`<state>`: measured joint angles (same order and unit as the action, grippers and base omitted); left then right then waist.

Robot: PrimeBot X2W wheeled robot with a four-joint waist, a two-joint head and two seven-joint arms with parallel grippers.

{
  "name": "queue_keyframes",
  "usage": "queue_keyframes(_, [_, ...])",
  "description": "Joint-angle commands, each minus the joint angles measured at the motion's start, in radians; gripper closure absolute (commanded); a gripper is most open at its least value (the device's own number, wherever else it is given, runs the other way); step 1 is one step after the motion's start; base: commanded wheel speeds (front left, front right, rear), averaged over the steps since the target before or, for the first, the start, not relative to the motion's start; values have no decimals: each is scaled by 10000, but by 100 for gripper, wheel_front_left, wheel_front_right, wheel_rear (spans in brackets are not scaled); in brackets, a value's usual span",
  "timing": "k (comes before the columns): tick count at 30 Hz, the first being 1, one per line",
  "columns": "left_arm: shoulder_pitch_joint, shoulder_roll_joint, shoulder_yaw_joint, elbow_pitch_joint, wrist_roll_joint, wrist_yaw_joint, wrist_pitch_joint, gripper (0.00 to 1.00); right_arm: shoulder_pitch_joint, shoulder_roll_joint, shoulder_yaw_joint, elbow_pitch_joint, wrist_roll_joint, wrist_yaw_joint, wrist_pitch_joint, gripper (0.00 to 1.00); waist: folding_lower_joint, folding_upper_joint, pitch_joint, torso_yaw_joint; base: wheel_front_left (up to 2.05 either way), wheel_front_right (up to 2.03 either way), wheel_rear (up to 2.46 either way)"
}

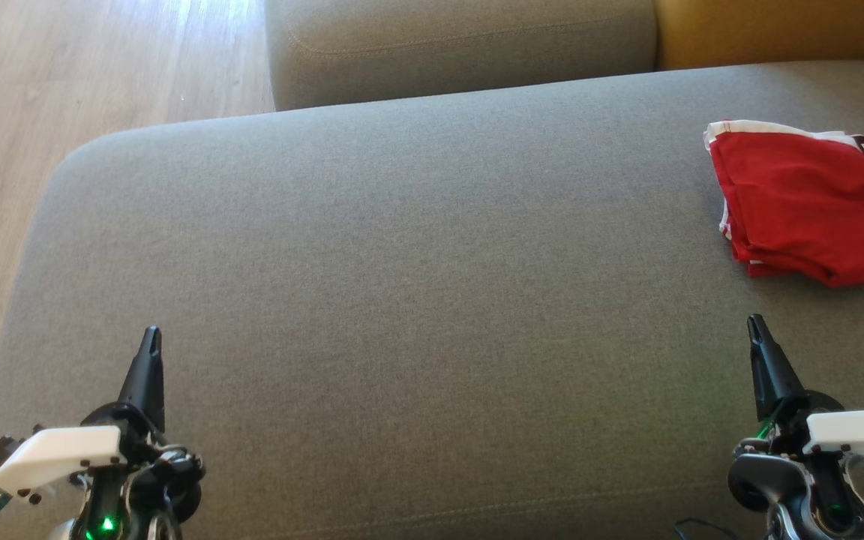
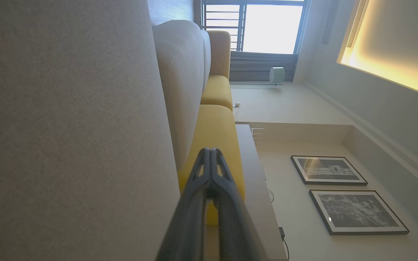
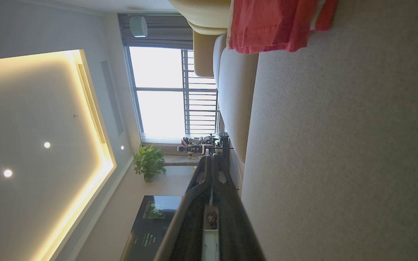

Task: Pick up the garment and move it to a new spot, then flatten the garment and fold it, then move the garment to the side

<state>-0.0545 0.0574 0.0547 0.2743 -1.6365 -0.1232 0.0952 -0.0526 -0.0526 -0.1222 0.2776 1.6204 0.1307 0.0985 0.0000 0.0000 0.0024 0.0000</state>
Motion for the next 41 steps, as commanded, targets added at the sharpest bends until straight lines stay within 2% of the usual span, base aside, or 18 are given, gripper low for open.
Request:
queue_keyframes(1, [-537,56,420,-285,137,-75,43,100,-562,-48,175,-318,-42,0,74,100,0,0,0,0,0,0,0])
queue_keyframes(41, [-543,8,488,-282,193,-75,97,100,-566,-19,134,-316,-77,0,107,100,0,0,0,0,0,0,0])
